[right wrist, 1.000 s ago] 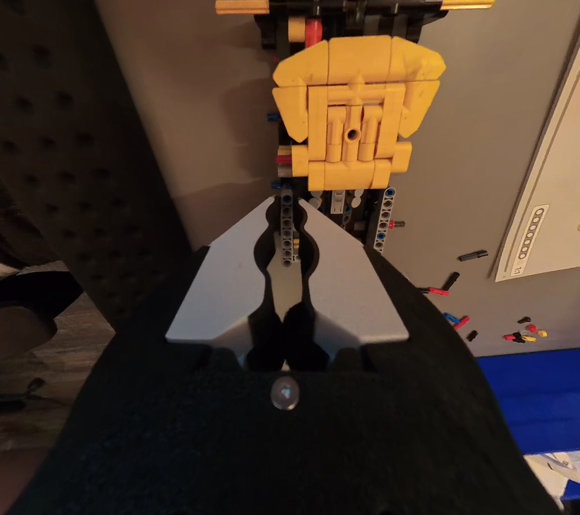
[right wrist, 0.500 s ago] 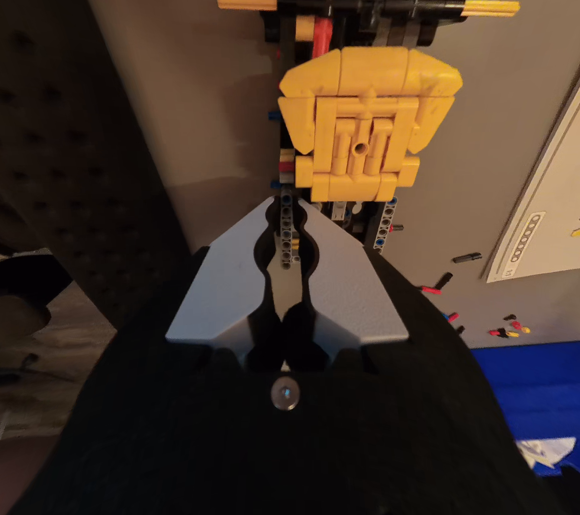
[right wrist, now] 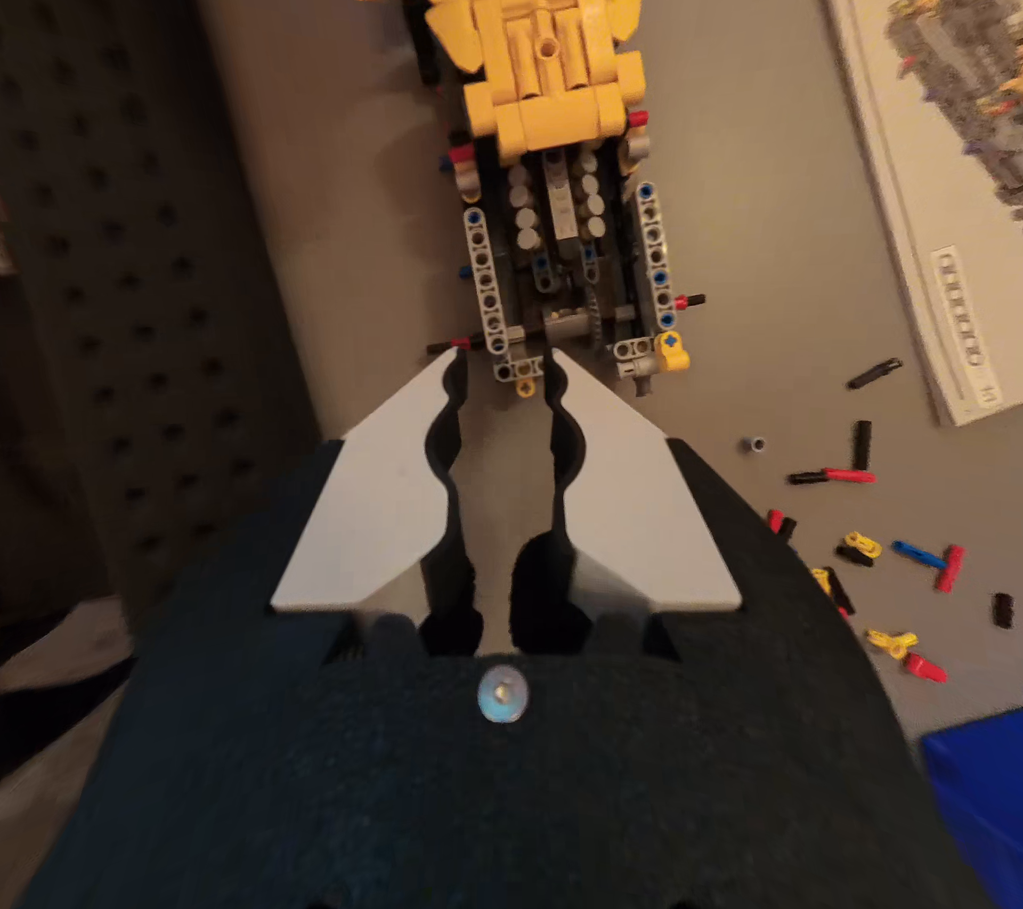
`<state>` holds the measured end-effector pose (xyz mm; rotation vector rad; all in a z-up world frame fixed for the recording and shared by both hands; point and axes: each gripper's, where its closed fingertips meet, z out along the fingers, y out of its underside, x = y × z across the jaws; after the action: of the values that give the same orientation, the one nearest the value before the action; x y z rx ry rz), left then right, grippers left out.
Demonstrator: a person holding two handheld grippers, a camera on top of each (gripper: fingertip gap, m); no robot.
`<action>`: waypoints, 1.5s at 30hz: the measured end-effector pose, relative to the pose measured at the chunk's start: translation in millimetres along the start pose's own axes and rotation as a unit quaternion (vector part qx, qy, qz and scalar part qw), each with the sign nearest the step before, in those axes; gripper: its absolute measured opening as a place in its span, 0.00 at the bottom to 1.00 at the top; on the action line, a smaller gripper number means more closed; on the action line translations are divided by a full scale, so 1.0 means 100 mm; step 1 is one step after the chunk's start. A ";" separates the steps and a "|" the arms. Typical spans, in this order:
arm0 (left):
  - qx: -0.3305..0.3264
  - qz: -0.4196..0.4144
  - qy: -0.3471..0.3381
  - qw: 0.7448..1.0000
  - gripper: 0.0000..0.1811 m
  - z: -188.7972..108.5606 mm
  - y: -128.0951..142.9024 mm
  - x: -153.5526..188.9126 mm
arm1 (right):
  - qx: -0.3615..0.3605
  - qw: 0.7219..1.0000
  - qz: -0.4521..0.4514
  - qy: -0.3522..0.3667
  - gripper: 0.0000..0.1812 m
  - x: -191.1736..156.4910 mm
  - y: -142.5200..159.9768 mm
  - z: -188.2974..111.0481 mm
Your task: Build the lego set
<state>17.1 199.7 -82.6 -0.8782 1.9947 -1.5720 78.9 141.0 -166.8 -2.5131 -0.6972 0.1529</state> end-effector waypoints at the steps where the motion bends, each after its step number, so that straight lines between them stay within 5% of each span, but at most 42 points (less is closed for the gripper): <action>1: -0.028 0.016 -0.002 0.999 0.05 0.08 0.08 0.06 | 0.026 1.000 -0.008 0.014 0.13 -0.01 -0.01 0.01; 7: -0.083 -0.007 -0.017 0.996 0.15 0.19 0.29 0.00 | 0.092 0.982 -0.058 0.155 0.16 0.00 -0.12 0.09; 13: -0.131 0.030 -0.009 0.991 0.13 0.34 0.35 0.12 | 0.097 0.958 -0.104 0.250 0.10 0.04 -0.05 0.18; 19: -0.218 0.080 -0.027 0.972 0.07 0.59 0.39 0.08 | 0.158 0.939 -0.114 0.282 0.08 -0.02 -0.16 -0.01; 25: -0.347 0.137 -0.013 0.928 0.06 0.82 0.65 -0.01 | 0.135 0.934 -0.131 0.304 0.14 -0.03 -0.07 0.13; 38: -0.393 0.113 0.033 0.912 0.07 0.88 0.73 0.02 | 0.162 0.940 -0.090 0.286 0.13 -0.01 -0.05 0.15; 45: -0.388 0.174 0.000 0.905 0.05 0.89 0.77 -0.02 | 0.114 0.911 -0.163 0.361 0.15 0.01 -0.03 0.17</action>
<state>63.8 151.9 -179.0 -0.7062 2.6321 -0.5551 74.5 151.3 -179.5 -1.9671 -0.7056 -0.7359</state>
